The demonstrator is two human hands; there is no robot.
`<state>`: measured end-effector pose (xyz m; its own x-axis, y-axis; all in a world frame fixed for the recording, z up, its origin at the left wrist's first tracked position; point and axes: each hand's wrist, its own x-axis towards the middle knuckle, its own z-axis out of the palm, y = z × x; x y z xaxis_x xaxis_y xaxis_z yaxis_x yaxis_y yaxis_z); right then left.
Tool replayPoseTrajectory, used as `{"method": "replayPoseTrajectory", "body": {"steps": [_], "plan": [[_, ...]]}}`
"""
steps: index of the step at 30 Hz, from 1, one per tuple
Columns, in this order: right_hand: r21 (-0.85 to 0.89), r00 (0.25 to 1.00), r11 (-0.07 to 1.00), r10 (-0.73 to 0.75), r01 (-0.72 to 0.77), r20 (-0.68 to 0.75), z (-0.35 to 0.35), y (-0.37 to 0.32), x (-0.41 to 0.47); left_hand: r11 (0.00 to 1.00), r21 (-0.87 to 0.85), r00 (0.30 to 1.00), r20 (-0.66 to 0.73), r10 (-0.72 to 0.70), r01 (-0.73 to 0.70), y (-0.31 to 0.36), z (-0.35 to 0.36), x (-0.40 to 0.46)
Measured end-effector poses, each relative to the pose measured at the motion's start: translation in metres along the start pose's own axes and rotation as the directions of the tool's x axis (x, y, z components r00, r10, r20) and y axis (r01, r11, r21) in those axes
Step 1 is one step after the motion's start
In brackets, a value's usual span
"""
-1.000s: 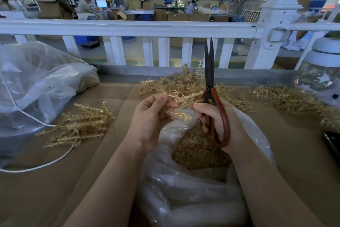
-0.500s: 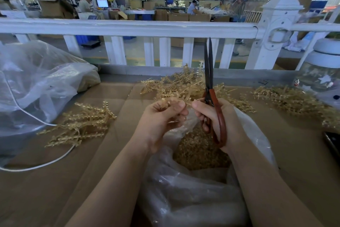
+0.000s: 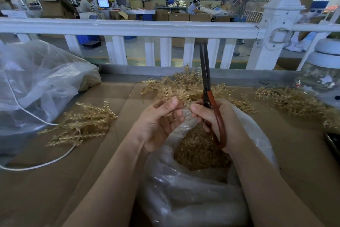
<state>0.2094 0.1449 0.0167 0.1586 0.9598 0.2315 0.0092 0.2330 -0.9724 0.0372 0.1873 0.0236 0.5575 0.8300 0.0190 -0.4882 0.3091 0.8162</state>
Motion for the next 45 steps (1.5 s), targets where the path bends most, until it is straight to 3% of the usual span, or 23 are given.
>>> {"method": "replayPoseTrajectory", "body": {"steps": [6, 16, 18, 21, 24, 29, 32, 35, 45], "plan": [[-0.008, 1.000, 1.000, -0.002, 0.002, -0.024, 0.001, -0.003, 0.000, 0.987, 0.117, 0.994, 0.001, -0.111, 0.110, -0.005, 0.005, 0.000], [-0.032, 0.998, 0.998, -0.054, 0.055, 0.010, 0.006, -0.009, -0.003, 0.979, 0.199, 0.991, -0.114, 0.066, -0.042, -0.004, 0.008, 0.000], [-0.106, 0.996, 0.990, -0.091, 0.088, -0.020, 0.005, -0.009, -0.003, 0.983, 0.163, 0.983, -0.146, 0.114, -0.090, -0.004, 0.009, 0.001], [-0.355, 0.991, 0.929, -0.124, 0.100, -0.044, 0.004, -0.002, 0.000, 0.977, 0.132, 0.965, -0.184, 0.187, -0.165, -0.003, 0.007, 0.002], [-0.489, 0.993, 0.869, -0.112, 0.082, -0.034, 0.004, 0.002, 0.000, 0.975, 0.094, 0.941, -0.259, 0.218, -0.200, -0.001, 0.007, 0.002], [-0.496, 0.978, 0.846, -0.209, 0.194, 0.025, 0.003, 0.003, -0.001, 0.960, 0.088, 0.897, -0.342, 0.280, -0.266, 0.004, 0.005, 0.001], [-0.606, 0.987, 0.782, -0.155, 0.147, 0.040, 0.002, 0.006, -0.002, 0.948, 0.119, 0.885, -0.339, 0.318, -0.295, 0.006, 0.004, 0.001], [-0.692, 0.992, 0.713, -0.121, 0.114, 0.038, 0.001, 0.010, -0.003, 0.933, 0.156, 0.877, -0.320, 0.359, -0.325, 0.006, 0.003, 0.002], [-0.806, 0.977, 0.577, -0.212, 0.132, 0.008, 0.003, 0.011, -0.004, 0.878, 0.264, 0.863, -0.215, 0.458, -0.400, 0.002, 0.002, 0.001]]}}
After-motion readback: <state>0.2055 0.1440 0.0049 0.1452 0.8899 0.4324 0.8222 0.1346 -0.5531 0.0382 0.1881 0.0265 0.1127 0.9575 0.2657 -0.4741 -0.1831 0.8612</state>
